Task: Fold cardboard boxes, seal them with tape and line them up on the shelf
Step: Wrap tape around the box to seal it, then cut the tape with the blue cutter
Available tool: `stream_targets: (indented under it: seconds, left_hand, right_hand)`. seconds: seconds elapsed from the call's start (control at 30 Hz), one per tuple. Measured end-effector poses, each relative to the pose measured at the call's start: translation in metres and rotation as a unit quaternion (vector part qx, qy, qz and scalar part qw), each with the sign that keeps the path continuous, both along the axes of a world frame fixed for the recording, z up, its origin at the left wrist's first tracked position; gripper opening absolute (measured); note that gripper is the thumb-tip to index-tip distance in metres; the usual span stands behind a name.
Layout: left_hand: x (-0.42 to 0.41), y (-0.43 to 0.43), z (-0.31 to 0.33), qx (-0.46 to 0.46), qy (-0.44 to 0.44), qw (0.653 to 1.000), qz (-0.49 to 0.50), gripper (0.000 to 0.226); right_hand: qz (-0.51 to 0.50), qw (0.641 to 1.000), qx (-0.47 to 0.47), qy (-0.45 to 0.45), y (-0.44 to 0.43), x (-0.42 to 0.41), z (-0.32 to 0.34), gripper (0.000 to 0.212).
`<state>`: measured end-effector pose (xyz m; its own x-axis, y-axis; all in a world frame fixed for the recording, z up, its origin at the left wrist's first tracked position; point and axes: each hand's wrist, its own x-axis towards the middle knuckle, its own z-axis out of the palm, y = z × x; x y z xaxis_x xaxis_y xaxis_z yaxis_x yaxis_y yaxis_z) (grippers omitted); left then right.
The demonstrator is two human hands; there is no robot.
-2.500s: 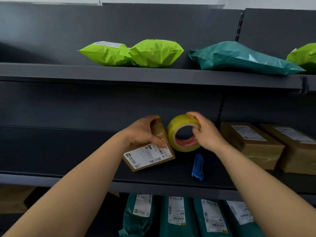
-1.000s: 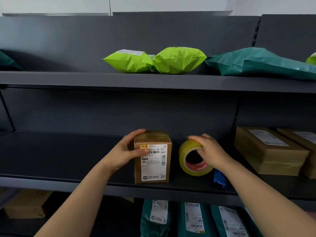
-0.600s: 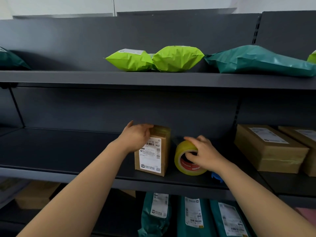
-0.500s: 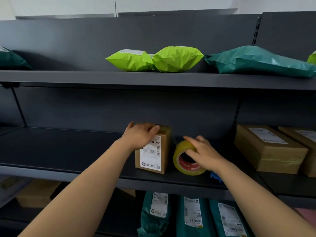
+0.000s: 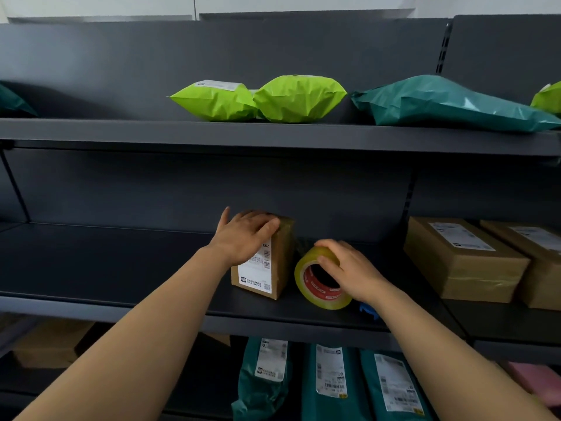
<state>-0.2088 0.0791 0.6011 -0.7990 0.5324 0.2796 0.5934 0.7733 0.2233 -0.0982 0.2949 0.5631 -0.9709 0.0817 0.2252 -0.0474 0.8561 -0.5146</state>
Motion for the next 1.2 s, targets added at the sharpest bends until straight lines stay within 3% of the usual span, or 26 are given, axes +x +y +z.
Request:
stream_targets:
  seconds: [0.13,0.33,0.47,0.6,0.77,0.97,1.13,1.2]
  left_hand:
    - [0.000,0.005,-0.004,-0.022,0.018,0.999,0.029,0.051]
    - [0.010,0.008,-0.014,0.068,-0.005,0.996,0.057,0.045]
    - [0.010,0.015,-0.018,0.147,-0.029,0.987,0.067,0.038]
    - [0.005,0.018,-0.022,0.201,-0.036,0.977,0.069,0.028]
    - [-0.006,0.009,-0.017,0.218,-0.069,0.971,0.075,0.031]
    - [-0.005,0.009,-0.017,0.252,-0.118,0.960,0.026,0.034]
    - [-0.005,0.007,-0.015,0.306,-0.161,0.938,-0.017,0.031]
    - [-0.001,0.007,-0.016,0.343,-0.155,0.927,-0.013,0.040]
  right_hand:
    - [-0.004,0.999,-0.043,0.001,0.002,0.002,-0.001,0.039]
    - [-0.080,0.987,-0.138,0.031,0.020,0.014,0.013,0.042]
    - [-0.191,0.979,-0.067,-0.022,0.058,0.021,0.008,0.034]
    - [-0.168,0.976,0.019,-0.136,0.067,0.022,-0.014,0.037]
    - [-0.163,0.967,0.030,-0.195,0.062,0.009,-0.034,0.035]
    - [-0.169,0.973,0.004,-0.155,0.070,0.013,-0.034,0.036]
    - [-0.157,0.981,-0.076,-0.082,0.077,0.023,-0.022,0.055]
    - [-0.144,0.980,-0.121,-0.064,0.079,0.024,-0.010,0.051]
